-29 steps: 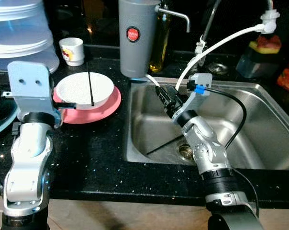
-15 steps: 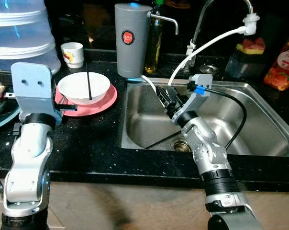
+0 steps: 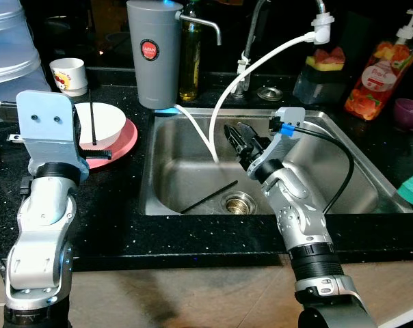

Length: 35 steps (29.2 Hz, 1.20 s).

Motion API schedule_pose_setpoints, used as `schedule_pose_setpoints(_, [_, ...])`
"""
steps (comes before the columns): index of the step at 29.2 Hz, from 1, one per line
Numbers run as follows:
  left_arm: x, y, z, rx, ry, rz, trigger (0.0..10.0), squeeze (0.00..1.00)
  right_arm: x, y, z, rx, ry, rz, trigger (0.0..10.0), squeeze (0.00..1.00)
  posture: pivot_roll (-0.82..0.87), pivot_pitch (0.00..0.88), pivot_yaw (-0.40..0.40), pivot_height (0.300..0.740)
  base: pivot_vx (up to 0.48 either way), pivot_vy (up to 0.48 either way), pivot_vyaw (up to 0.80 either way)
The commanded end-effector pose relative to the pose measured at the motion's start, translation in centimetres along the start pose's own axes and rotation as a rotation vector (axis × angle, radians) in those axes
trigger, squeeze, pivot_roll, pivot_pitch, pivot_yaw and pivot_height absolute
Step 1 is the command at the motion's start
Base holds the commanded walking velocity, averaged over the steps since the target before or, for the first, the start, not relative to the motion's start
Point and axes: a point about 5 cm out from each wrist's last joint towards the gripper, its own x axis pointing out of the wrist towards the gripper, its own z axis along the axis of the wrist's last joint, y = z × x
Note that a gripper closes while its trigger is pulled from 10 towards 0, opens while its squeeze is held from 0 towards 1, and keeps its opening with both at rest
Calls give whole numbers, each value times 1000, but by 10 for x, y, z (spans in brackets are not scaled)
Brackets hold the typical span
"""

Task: Kitchen organization

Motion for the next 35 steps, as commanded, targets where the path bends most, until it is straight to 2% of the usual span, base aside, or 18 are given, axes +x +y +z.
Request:
schedule_pose_setpoints(1, [0,1,-3,-13,22,3,10000,0,1,2,0,-3,9,7,10000,0,19,62,-54,740,0,0,0])
schedule_pose_setpoints(5, [0,-1,-3,-7,36,-12,10000,0,1,1,0,-4,10,4,10000,0,15,65,-53,740,0,380,0])
schedule_pose_setpoints(18, [1,-1,-1,-26,22,1,10000,0,0,-1,1,-8,11,0,10000,0,11,69,-55,740,0,0,0])
schedule_pose_setpoints(22, [0,-1,-1,-16,16,4,10000,0,0,-1,1,-7,11,1,10000,0,13,68,-57,740,0,0,0])
schedule_pose_setpoints(27, [1,0,-2,52,30,3,10000,0,1,0,1,-5,10,5,10000,0,12,68,-57,740,0,-376,0])
schedule_pose_setpoints(32, [0,0,-4,-23,33,18,10000,0,1,0,1,-9,10,6,10000,0,8,67,-56,740,0,-192,0])
schedule_pose_setpoints(35, [0,0,-5,-19,40,19,10000,0,1,0,1,-15,9,6,10000,0,5,66,-56,740,0,0,0])
